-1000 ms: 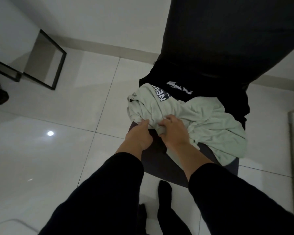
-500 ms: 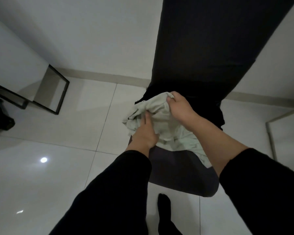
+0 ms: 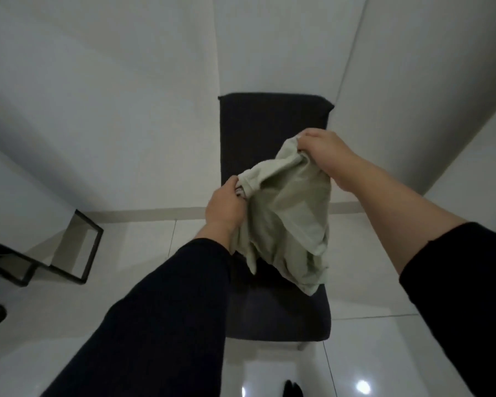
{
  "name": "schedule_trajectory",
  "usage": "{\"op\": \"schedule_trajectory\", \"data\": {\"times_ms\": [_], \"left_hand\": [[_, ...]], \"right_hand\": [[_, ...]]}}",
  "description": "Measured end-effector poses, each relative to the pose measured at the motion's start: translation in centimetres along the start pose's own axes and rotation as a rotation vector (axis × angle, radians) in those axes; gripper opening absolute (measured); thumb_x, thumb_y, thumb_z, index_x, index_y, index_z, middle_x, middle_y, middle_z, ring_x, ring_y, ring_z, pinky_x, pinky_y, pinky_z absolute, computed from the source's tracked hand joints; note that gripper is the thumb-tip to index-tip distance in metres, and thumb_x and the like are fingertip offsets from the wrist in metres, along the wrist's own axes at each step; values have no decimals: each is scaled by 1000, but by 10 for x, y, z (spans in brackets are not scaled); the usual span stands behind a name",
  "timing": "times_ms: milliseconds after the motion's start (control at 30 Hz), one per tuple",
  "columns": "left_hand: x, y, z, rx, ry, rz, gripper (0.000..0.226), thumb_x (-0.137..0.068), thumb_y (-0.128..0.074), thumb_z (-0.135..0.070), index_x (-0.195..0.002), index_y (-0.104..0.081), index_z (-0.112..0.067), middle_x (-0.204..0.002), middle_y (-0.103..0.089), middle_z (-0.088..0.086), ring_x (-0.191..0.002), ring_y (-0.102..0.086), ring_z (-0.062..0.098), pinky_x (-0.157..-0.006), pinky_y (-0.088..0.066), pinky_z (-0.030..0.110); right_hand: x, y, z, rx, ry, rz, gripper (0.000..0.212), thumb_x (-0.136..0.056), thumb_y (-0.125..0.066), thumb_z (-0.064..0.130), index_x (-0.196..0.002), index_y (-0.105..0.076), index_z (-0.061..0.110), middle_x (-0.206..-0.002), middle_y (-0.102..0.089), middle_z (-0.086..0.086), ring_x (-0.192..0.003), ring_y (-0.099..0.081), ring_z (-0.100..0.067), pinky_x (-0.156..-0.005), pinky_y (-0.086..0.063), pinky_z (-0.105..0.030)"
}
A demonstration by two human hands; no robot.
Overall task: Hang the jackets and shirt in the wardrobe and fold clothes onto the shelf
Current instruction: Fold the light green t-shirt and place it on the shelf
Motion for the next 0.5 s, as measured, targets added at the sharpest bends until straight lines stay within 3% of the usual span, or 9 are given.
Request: {"op": "schedule_trajectory", "data": {"times_ms": [100,200,300,433,500], "left_hand": [[3,14,-65,65,-163,49,20,-83,-45,-5,-90,-58,-19,-87,-64,3,-83,-59,24,-72,-45,34],[8,18,-127,99,-274,121,22,-78,-52,-4,-78,-61,-24,-81,-64,-2,-80,-57,15,-68,-41,23],[12,19,-171,111,-328,131,20,-76,-56,-4,-78,-66,-21,-81,-67,-1,-79,-59,14,-68,-44,23],[23,20,-210,103,-383,127,19,-76,-57,-5,-76,-66,-21,-78,-66,-3,-76,-59,12,-70,-47,25],[27,21,-217,88,-390,135,15,-78,-60,-9,-75,-66,-22,-76,-65,-5,-74,-57,10,-66,-44,20]], "right_hand": [[18,31,-2,150,57,-60,33,-92,-37,1,-97,-62,21,-83,-56,3,-72,-52,-13,-54,-42,-14],[38,48,-4,175,79,-51,44,-85,-38,-8,-103,-61,25,-77,-50,1,-71,-50,-17,-54,-40,-20],[53,57,-6,152,18,75,49,-84,-51,-3,-121,-49,29,-78,-46,-1,-65,-46,-14,-52,-38,-21],[71,65,-8,186,17,230,76,-75,-79,19,-137,-36,30,-112,-54,4,-104,-54,-17,-86,-47,-30],[69,82,-9,315,83,135,52,-80,-73,24,-126,-49,31,-117,-60,3,-106,-58,-19,-91,-48,-35]]}}
Point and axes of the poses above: each hand's wrist, its own x-axis away from the middle knuckle, its own y-axis out of the back of the hand, z = x × y, the point moved 8 cm from there along -x, towards the middle knuckle
